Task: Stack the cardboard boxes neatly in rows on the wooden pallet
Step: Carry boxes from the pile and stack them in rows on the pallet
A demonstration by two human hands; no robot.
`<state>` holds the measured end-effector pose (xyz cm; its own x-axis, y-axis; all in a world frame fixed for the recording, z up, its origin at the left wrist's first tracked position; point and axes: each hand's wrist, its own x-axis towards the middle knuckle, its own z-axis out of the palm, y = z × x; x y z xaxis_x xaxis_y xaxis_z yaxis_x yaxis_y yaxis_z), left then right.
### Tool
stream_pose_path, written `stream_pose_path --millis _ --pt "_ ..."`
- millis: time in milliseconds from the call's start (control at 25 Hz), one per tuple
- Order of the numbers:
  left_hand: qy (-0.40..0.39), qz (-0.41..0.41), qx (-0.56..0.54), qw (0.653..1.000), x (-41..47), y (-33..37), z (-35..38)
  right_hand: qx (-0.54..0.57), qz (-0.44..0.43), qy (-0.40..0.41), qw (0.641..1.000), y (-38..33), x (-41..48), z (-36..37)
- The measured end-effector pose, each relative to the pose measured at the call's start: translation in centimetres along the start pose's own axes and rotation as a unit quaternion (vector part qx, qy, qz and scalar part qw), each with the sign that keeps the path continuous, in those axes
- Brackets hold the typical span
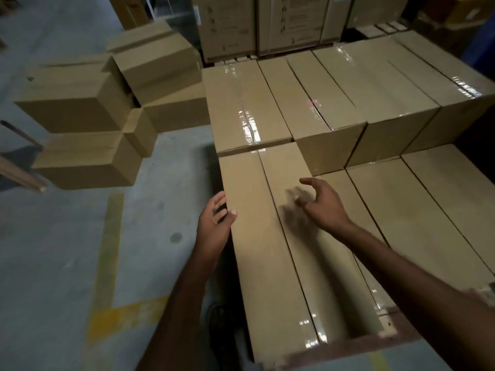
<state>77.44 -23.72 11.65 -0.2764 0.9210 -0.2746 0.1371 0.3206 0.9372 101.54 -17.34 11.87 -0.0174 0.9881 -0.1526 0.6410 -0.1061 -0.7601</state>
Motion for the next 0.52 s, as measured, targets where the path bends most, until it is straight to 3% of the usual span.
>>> stream_pose_path --millis 240,520 --pt "0.068 0.020 -0.023 0.997 18.4 1.2 1.2 -0.048 0.018 0.052 0.997 -3.6 15.5 4.0" --pt "0.096 -0.044 0.040 0.994 29.4 1.2 3.8 -0.207 0.035 0.054 0.976 -2.0 27.1 5.0"
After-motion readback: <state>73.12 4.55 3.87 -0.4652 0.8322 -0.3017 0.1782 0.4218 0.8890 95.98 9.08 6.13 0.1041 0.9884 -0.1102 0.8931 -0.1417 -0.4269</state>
